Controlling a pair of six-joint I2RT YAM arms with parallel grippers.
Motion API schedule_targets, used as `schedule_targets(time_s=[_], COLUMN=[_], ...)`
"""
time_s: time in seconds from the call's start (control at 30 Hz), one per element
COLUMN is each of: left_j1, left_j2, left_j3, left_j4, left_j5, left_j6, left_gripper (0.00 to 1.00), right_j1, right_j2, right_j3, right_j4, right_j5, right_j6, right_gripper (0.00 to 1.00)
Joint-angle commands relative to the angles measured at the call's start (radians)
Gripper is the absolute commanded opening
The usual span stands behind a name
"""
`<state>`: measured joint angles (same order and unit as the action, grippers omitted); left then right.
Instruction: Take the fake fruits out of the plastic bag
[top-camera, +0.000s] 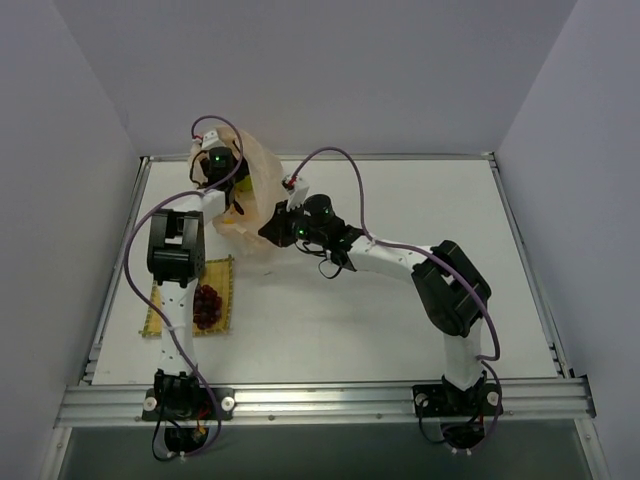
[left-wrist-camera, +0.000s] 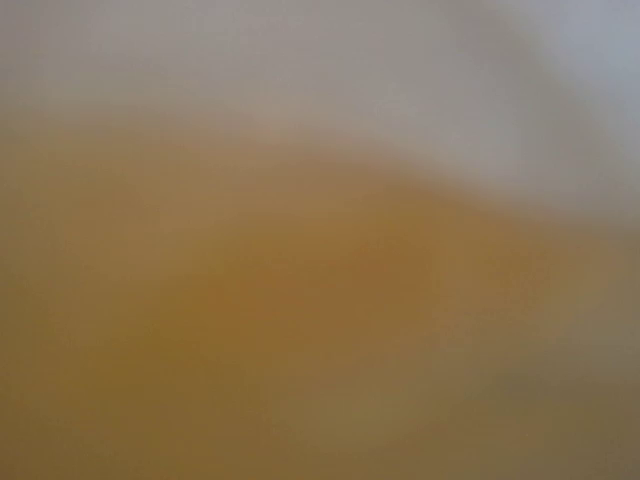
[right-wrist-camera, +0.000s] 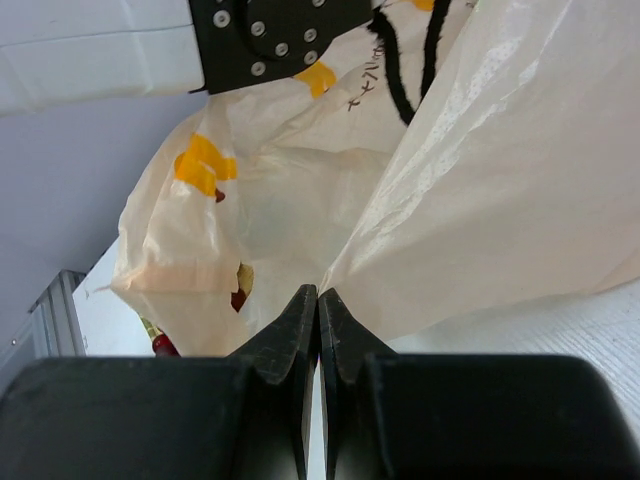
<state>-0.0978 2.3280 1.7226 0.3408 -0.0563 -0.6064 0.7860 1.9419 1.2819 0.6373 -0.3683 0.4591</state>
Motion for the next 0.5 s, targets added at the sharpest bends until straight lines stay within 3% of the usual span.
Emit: schedule_targets(time_s=[0.0,0.1,0.27,0.47], left_j1=[-0.008,-0.006,0.006,0.000], left_j2=[0.040,0.079,0.135,0.153], left_j3=[0.109,0.153,0.209,0.220], left_j4=[-0.039,-0.069,-0.080,-0.065], left_j5=[-0.025,-0.060,-0.068,-0.057], left_j6=[-0.016,-0.023,-0.038,-0.070], left_gripper=[0.94,1.00,0.76,0.58], right_j1=[-0.008,-0.025,-0.056,-0.073], right_j2=[-0.008,-0.008,-0.024,-0.046], right_j3=[-0.015,-0.019,-0.049,-0.070], right_j4=[0.048,0.055,0.088,0.091], right_j5=[-0.067,-0.080,-0.098,-0.093], right_j6=[-0.007,-0.004,0.023,0.021], right_gripper=[0.00,0.00,0.00,0.00])
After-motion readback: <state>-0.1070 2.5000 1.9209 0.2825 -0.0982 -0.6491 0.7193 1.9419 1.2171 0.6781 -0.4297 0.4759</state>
